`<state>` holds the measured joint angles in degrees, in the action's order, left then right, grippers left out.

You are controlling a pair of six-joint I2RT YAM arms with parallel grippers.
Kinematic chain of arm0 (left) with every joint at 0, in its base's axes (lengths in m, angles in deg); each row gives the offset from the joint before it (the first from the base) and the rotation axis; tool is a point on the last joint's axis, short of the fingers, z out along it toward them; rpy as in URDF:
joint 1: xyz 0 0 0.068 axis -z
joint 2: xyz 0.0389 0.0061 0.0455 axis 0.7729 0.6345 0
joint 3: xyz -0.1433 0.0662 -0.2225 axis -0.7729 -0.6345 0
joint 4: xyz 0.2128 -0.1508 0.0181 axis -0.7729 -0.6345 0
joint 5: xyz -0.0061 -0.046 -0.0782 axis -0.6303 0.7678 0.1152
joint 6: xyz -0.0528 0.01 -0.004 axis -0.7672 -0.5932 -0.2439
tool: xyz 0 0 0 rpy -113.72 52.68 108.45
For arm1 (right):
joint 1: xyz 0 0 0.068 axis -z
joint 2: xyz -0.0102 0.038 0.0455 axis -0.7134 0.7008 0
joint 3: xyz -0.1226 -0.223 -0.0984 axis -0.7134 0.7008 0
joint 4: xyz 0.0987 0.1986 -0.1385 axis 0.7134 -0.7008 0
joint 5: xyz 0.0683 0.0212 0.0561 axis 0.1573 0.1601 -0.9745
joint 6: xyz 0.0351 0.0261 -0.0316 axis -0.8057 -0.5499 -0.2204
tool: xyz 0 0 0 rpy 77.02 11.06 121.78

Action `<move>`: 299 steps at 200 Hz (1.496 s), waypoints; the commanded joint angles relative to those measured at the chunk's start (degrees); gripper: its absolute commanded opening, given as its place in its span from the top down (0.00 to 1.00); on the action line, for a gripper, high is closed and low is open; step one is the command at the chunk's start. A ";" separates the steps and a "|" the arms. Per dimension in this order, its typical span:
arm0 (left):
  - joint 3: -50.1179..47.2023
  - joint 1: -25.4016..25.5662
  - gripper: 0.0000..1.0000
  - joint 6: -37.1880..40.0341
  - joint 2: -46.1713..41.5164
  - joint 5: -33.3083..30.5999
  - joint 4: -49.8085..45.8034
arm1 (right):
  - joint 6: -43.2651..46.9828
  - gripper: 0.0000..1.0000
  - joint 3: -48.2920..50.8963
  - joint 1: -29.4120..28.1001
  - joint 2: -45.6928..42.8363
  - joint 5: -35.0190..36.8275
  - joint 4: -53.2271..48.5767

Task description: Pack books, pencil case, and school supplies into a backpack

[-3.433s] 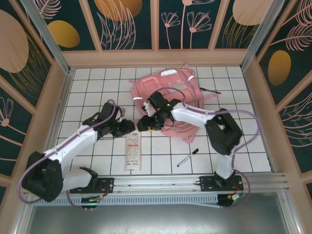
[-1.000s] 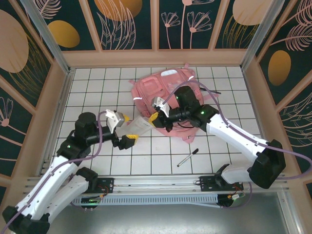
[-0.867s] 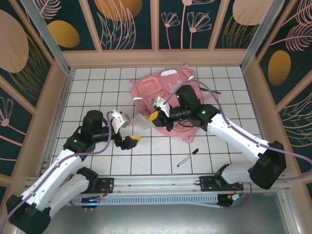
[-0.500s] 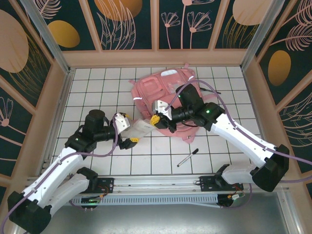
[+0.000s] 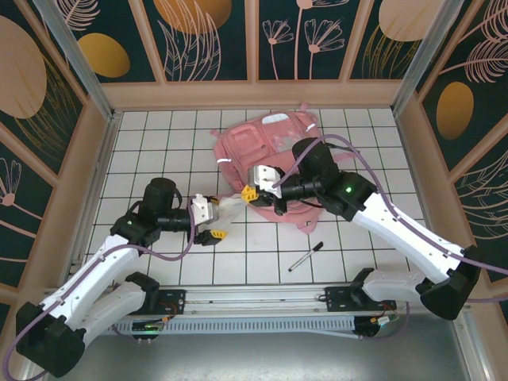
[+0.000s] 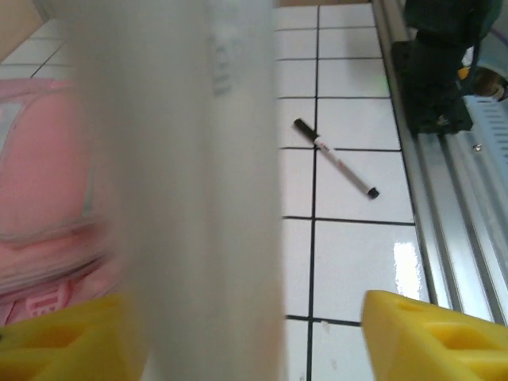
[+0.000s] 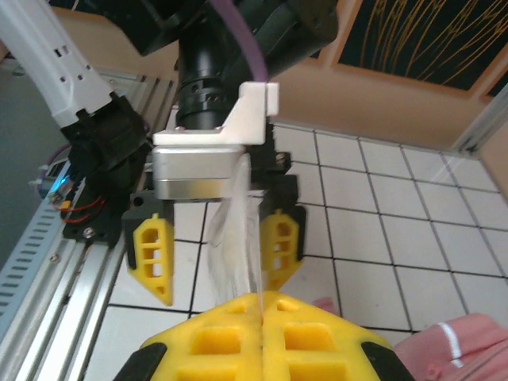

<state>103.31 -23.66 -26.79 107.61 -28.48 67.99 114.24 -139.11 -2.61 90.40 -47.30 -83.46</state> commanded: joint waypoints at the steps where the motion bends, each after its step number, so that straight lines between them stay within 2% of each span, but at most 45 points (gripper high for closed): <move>1: -0.13 0.02 0.53 -0.04 -1.65 4.61 2.71 | 0.82 1.00 -2.03 -0.76 -1.05 0.40 4.41; 13: 0.51 0.07 0.78 0.37 -1.30 4.15 2.98 | -0.38 1.00 0.03 -0.84 -2.73 0.65 7.39; 20: 1.33 0.03 1.00 0.42 -0.93 4.30 3.14 | -1.28 1.00 1.55 -0.84 -3.64 1.56 9.49; 39: 2.97 0.03 1.00 -5.35 -0.26 5.85 7.83 | -3.48 0.82 5.39 -0.75 -6.60 3.49 13.32; 55: 3.16 0.02 1.00 -8.89 -0.03 10.32 13.50 | -5.23 0.58 8.02 -0.28 -9.33 3.64 14.46; 59: 3.16 0.02 1.00 -9.98 0.12 11.26 15.18 | -5.92 0.55 8.97 -0.07 -10.19 3.75 14.78; 61: 3.22 0.02 1.00 -10.53 0.17 11.56 15.59 | -6.29 0.47 9.41 0.06 -10.58 3.77 14.93; 65: 3.34 -0.02 1.00 -11.33 0.40 12.22 16.98 | -7.07 0.40 10.37 0.38 -11.38 3.70 15.25; 67: 3.46 0.01 1.00 -11.61 0.55 12.62 17.52 | -7.46 0.27 10.84 0.57 -11.75 3.62 15.51; 70: 3.70 0.02 1.00 -11.99 0.74 13.04 18.33 | -8.11 0.22 11.55 0.95 -12.31 3.45 15.91; 89: 6.35 0.01 1.00 -13.23 2.63 16.26 19.78 | -12.92 0.18 15.20 3.19 -14.34 0.94 18.76; 104: 7.75 0.11 1.00 -13.18 3.90 19.33 20.28 | -17.74 0.18 18.83 3.38 -14.90 -1.19 25.35; 120: 8.03 0.90 1.00 -12.97 4.72 19.75 21.76 | -25.56 0.19 22.78 3.14 -14.01 -3.73 36.92; 140: 8.23 1.90 1.00 -15.59 6.21 19.66 25.29 | -30.98 0.29 24.66 1.87 -10.61 -5.75 47.95; 177: 8.16 4.29 1.00 -22.28 9.24 18.10 32.83 | -33.04 0.89 23.98 -0.31 -6.42 -7.29 55.31; 179: 8.11 4.43 0.96 -22.70 9.42 17.85 33.34 | -32.88 0.94 23.98 -0.33 -6.35 -7.41 55.37; 184: 7.87 4.71 0.82 -23.90 9.82 17.07 34.66 | -32.59 1.00 24.01 -0.31 -6.39 -7.33 55.34; 189: 7.74 4.94 0.67 -25.01 10.10 16.02 35.55 | -31.94 1.00 23.99 -0.23 -6.56 -6.92 54.78; 196: 7.73 5.25 0.54 -26.21 10.37 14.78 36.12 | -30.13 1.00 23.79 -0.14 -7.27 -5.28 53.03; 216: 7.16 5.30 0.40 -25.23 10.12 11.98 34.72 | -22.71 1.00 22.01 1.56 -10.57 2.39 44.60; 229: 5.81 5.38 0.26 -26.78 10.41 4.55 34.52 | -18.90 1.00 20.89 4.19 -13.42 9.85 38.68; 238: 5.18 5.37 0.27 -29.84 11.93 -1.02 36.00 | -18.00 1.00 20.66 6.65 -15.28 16.21 36.38; 255: 5.40 6.96 0.32 -30.88 16.22 -3.14 37.64 | -19.34 1.00 21.16 12.85 -18.75 24.47 35.79; 284: 7.36 12.82 0.29 -26.59 23.93 -16.33 40.17 | -29.47 1.00 21.58 27.69 -20.78 33.13 33.14; 299: 11.67 15.33 0.29 -22.57 30.08 -22.77 38.32 | -33.99 1.00 21.30 32.48 -20.77 39.04 29.05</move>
<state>110.04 -11.68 -54.20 130.87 -38.25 104.97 88.39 -116.05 23.14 70.12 -22.27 -48.73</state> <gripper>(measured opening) 0.704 0.074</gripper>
